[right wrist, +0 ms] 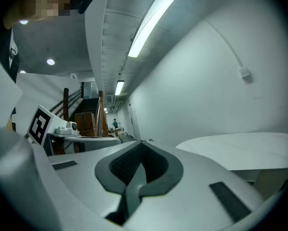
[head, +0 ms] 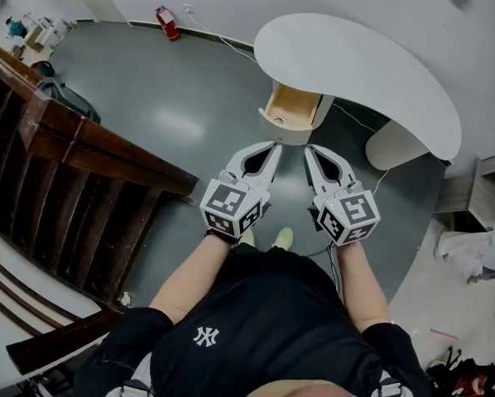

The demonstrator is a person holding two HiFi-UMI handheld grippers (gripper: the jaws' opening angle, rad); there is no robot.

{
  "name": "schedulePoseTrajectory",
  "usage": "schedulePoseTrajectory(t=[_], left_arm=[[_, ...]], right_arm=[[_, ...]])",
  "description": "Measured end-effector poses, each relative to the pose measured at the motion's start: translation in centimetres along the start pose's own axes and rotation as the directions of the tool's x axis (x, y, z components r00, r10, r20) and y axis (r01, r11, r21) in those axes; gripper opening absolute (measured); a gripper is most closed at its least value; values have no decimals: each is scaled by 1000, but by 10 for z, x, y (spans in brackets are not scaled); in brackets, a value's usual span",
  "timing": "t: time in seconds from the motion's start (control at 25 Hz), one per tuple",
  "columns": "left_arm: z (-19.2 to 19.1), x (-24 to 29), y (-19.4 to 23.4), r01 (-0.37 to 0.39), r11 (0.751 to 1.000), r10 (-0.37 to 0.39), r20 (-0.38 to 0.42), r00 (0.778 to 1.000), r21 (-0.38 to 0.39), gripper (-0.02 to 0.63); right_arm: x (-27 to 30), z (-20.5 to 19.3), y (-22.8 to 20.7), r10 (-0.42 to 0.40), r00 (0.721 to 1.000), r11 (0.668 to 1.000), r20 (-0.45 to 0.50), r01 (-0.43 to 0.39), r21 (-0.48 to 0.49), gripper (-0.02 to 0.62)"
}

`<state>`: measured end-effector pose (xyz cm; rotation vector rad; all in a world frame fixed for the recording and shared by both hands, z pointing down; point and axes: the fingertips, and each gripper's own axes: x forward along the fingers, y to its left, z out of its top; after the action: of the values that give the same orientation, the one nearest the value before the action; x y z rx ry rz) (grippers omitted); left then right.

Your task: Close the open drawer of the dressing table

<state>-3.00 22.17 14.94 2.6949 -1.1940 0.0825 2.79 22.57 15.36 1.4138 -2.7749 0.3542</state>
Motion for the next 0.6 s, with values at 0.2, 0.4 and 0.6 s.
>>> schedulePoseTrajectory(t=[0.2, 0.4, 0.6], left_arm=[[-4, 0, -5, -2, 1000, 2, -3, 1000, 0, 9], [-7, 1, -10, -2, 1000, 2, -6, 1000, -4, 9], [-24, 7, -6, -18, 999, 17, -34, 999, -35, 9]], right_arm=[[-5, -4, -1, 1, 1000, 1000, 0, -1, 2, 14], [-9, -4, -2, 11, 1000, 1000, 4, -11, 16, 14], [-13, -10, -17, 4, 1000, 997, 20, -5, 74, 15]])
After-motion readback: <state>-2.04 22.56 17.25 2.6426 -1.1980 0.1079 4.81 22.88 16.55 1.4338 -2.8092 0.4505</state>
